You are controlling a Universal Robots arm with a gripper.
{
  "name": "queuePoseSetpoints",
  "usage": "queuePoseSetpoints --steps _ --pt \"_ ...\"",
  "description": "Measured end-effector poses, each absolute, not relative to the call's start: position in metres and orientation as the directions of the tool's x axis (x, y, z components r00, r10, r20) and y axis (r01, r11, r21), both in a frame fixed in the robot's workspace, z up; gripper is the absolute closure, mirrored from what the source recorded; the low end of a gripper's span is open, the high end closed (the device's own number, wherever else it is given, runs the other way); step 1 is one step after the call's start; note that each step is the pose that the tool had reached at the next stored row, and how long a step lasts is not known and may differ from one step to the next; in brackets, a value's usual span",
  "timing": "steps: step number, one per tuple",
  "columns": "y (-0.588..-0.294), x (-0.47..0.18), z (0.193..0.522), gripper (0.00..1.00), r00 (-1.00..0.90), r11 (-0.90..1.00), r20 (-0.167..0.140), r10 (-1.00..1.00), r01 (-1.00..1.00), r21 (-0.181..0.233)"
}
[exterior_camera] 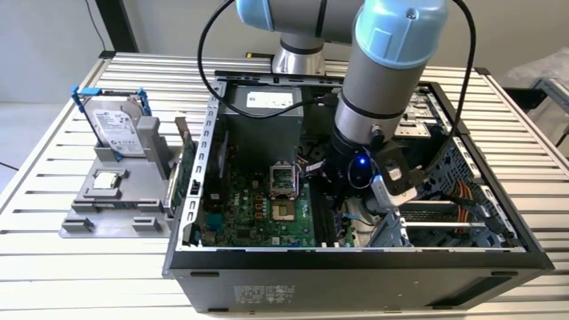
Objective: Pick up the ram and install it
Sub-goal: 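Insert the ram into the slot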
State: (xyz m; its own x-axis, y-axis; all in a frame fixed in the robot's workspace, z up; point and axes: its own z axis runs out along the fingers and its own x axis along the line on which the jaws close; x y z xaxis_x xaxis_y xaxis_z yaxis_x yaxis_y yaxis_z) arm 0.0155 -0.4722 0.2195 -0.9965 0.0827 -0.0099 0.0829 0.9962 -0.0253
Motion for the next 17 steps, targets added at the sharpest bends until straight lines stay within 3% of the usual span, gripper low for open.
queuePoseSetpoints --steps 17 --pt "-0.4721 0.016 0.2186 1.0 -0.996 0.996 -0.01 0.09 0.09 -0.028"
